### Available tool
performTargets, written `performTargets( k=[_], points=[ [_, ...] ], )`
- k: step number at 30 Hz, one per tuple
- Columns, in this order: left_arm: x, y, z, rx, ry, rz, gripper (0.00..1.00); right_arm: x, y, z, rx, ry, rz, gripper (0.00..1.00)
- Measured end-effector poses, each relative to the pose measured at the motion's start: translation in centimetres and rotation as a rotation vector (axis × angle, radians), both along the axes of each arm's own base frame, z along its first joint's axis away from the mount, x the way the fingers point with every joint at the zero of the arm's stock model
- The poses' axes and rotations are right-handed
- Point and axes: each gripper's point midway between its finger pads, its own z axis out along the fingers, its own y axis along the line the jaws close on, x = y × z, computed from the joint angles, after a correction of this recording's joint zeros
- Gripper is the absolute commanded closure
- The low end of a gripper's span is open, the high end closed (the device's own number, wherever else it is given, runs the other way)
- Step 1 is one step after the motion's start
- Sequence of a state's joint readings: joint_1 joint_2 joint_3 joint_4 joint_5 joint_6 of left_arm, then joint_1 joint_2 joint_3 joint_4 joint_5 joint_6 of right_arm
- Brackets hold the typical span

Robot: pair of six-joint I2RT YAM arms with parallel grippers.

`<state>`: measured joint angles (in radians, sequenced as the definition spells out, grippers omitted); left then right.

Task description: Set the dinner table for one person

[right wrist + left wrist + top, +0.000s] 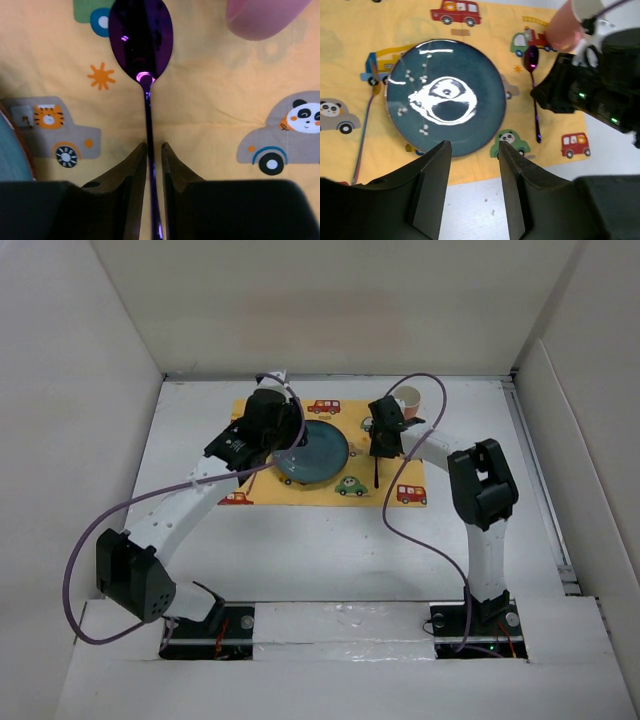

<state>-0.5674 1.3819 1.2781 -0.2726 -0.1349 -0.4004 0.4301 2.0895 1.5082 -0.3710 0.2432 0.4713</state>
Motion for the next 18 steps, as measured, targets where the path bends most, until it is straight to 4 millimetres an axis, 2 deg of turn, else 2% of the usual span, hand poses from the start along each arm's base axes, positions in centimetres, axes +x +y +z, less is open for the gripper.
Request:
performTargets(
  k=[3, 5, 7, 8, 11, 12, 14, 15, 18],
  points=[
    [1.8, 3.0, -2.2, -0.009, 0.042, 0.077, 0.61, -0.1, -0.2, 0.1, 0.003, -0.001, 0.002, 0.48],
    [3.1, 5.1, -3.7, -0.009, 0.073, 0.132, 0.65, -0.3, -0.1, 0.7, 0.012, -0.004, 0.006, 0.43],
    [4.5, 6.8, -5.2, -0.006, 0.1, 0.184, 0.68, -0.5, 0.0, 2.0, 0.028, -0.017, 0.01, 0.39],
    [4.9, 7.3, -6.1, 0.002, 0.119, 0.201, 0.73, -0.5, 0.1, 2.8, 0.039, -0.027, 0.014, 0.39],
    [5.7, 7.7, -9.3, 0.039, 0.184, 0.217, 0.78, -0.8, 0.4, 5.9, 0.072, -0.067, 0.026, 0.38],
    [5.8, 7.7, -10.4, 0.052, 0.206, 0.218, 0.78, -1.0, 0.6, 7.1, 0.084, -0.084, 0.032, 0.47],
    [6.0, 8.0, -13.0, 0.085, 0.259, 0.222, 0.77, -1.3, 0.7, 9.8, 0.111, -0.132, 0.036, 0.72],
    [6.0, 8.0, -14.2, 0.101, 0.283, 0.22, 0.76, -1.7, 0.6, 11.2, 0.128, -0.156, 0.035, 0.99],
    [6.3, 8.4, -17.4, 0.142, 0.339, 0.213, 0.76, -3.7, 0.4, 14.2, 0.179, -0.21, 0.039, 1.0]
  ],
)
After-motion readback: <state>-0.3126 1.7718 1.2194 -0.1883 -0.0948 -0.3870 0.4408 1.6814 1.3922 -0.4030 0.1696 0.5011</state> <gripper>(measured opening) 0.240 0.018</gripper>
